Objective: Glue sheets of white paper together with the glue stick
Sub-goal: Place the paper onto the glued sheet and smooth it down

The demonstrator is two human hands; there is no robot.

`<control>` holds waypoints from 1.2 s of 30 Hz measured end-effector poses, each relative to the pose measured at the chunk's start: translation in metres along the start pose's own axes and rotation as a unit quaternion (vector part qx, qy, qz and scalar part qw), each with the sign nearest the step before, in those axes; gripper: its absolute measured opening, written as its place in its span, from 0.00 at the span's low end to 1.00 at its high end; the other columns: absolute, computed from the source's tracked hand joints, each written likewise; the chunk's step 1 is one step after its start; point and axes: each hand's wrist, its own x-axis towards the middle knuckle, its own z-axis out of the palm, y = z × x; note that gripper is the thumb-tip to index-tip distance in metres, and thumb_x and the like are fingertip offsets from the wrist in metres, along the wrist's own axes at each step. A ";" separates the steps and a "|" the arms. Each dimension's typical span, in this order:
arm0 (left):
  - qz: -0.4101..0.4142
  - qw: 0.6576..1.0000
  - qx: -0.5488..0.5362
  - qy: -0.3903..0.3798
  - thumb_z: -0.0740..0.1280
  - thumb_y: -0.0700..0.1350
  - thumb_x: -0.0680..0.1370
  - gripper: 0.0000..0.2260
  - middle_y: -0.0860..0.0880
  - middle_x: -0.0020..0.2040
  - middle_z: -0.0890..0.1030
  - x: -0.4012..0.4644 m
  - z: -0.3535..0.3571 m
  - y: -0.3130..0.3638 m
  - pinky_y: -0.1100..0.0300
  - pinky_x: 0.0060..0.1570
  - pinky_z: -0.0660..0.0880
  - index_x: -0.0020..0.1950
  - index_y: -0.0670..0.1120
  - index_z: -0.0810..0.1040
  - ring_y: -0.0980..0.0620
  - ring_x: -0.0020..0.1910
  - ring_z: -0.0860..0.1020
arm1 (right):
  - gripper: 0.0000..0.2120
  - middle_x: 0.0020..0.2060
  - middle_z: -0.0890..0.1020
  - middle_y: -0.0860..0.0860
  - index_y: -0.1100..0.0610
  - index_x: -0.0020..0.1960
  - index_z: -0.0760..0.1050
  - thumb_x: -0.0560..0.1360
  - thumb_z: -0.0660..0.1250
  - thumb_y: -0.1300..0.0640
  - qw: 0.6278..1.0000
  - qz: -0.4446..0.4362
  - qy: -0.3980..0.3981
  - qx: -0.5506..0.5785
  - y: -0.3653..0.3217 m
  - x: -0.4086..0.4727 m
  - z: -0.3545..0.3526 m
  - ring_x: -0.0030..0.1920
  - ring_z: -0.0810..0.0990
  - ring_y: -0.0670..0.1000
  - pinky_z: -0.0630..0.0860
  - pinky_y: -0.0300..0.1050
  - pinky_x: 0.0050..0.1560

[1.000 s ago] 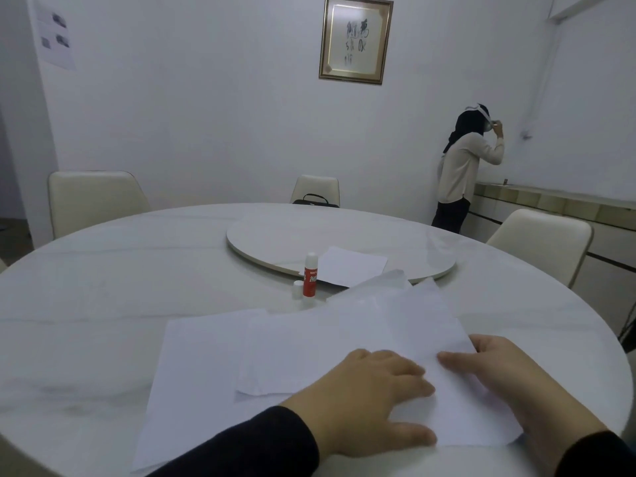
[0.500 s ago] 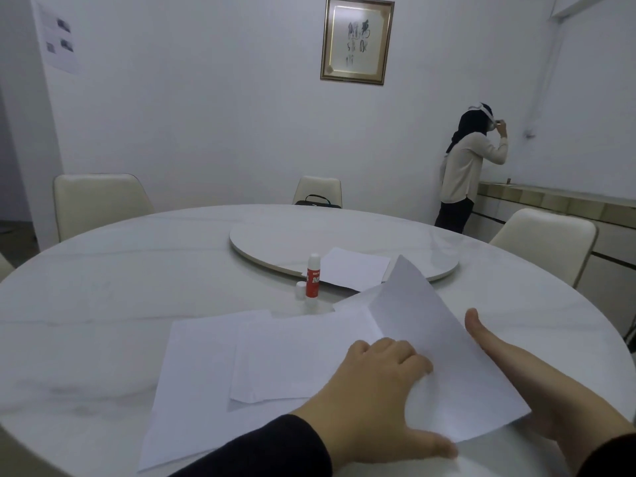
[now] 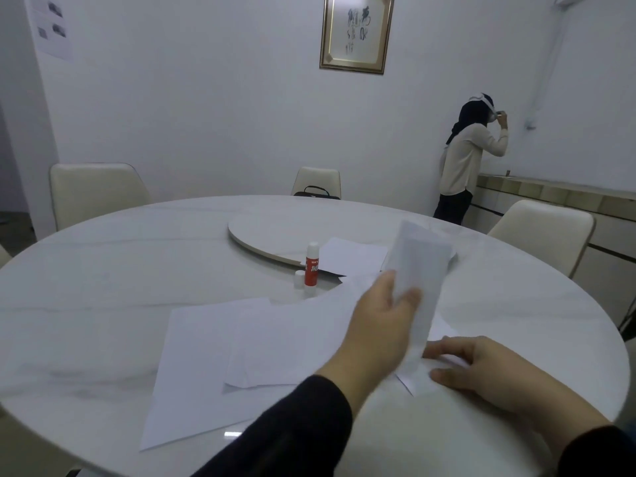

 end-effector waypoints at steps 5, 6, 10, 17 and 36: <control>-0.117 0.933 -0.338 0.022 0.61 0.45 0.79 0.12 0.43 0.54 0.83 0.014 -0.027 -0.004 0.50 0.48 0.78 0.61 0.45 0.75 0.44 0.53 0.81 | 0.14 0.55 0.77 0.31 0.43 0.50 0.82 0.72 0.72 0.60 0.997 0.006 -0.025 -0.069 -0.007 0.007 0.016 0.54 0.70 0.27 0.64 0.23 0.49; -0.114 0.921 -0.372 0.029 0.61 0.45 0.79 0.12 0.44 0.52 0.84 0.018 -0.032 -0.003 0.52 0.44 0.79 0.61 0.44 0.76 0.45 0.51 0.82 | 0.14 0.56 0.77 0.32 0.43 0.50 0.82 0.72 0.72 0.61 0.998 0.011 -0.013 -0.066 -0.005 0.009 0.011 0.56 0.72 0.31 0.64 0.27 0.53; -0.074 0.888 -0.449 0.059 0.60 0.45 0.80 0.14 0.43 0.50 0.84 0.036 -0.061 0.023 0.50 0.40 0.81 0.63 0.42 0.75 0.46 0.46 0.84 | 0.14 0.57 0.77 0.33 0.43 0.49 0.82 0.72 0.72 0.61 0.996 0.009 -0.037 -0.076 -0.010 0.005 0.020 0.58 0.72 0.34 0.62 0.32 0.57; -0.025 0.850 -0.509 0.134 0.57 0.42 0.81 0.11 0.39 0.50 0.82 0.051 -0.112 0.060 0.46 0.49 0.76 0.54 0.37 0.76 0.42 0.50 0.80 | 0.14 0.54 0.77 0.28 0.41 0.48 0.82 0.72 0.71 0.60 0.994 0.023 -0.030 -0.099 -0.012 0.004 0.021 0.56 0.69 0.27 0.60 0.29 0.56; -0.141 0.844 -0.516 -0.026 0.56 0.41 0.81 0.19 0.34 0.68 0.71 0.035 -0.098 0.069 0.47 0.68 0.63 0.69 0.31 0.65 0.38 0.67 0.70 | 0.33 0.55 0.81 0.66 0.67 0.61 0.71 0.76 0.58 0.38 0.828 0.133 -0.152 0.523 -0.104 0.028 0.081 0.52 0.82 0.63 0.78 0.54 0.51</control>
